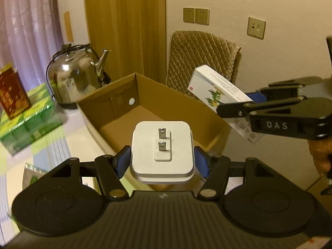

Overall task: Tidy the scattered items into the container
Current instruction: 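Carry the plug adapter and the white box in both grippers toward the cardboard box, then lower both grippers into the cardboard box and open them, releasing both items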

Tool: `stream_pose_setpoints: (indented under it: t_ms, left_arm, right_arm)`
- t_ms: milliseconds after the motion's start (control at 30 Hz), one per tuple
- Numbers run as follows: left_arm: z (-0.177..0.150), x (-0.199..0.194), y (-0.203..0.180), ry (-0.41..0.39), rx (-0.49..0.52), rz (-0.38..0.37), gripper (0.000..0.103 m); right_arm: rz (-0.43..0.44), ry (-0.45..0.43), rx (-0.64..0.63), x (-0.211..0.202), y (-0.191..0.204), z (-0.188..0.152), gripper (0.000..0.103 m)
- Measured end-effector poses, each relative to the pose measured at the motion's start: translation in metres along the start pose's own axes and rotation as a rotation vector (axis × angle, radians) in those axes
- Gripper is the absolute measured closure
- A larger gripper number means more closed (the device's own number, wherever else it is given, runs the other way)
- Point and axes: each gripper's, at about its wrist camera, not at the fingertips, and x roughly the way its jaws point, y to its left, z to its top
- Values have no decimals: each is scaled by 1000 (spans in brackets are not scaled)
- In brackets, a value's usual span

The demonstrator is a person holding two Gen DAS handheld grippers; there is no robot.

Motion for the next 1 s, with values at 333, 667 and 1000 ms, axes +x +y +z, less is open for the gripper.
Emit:
stream_pose_setpoints:
  t_ms: [333, 667, 1000]
  left_arm:
    - [33, 76, 24, 43, 87, -14, 43]
    - [26, 143, 36, 162, 237, -83, 43]
    - [14, 170, 41, 239, 365, -140, 43]
  right_arm:
    - [-1, 95, -25, 81, -12, 20, 80]
    - [-22, 231, -5, 144, -27, 11, 80]
    - [-29, 339, -69, 170, -19, -6, 80]
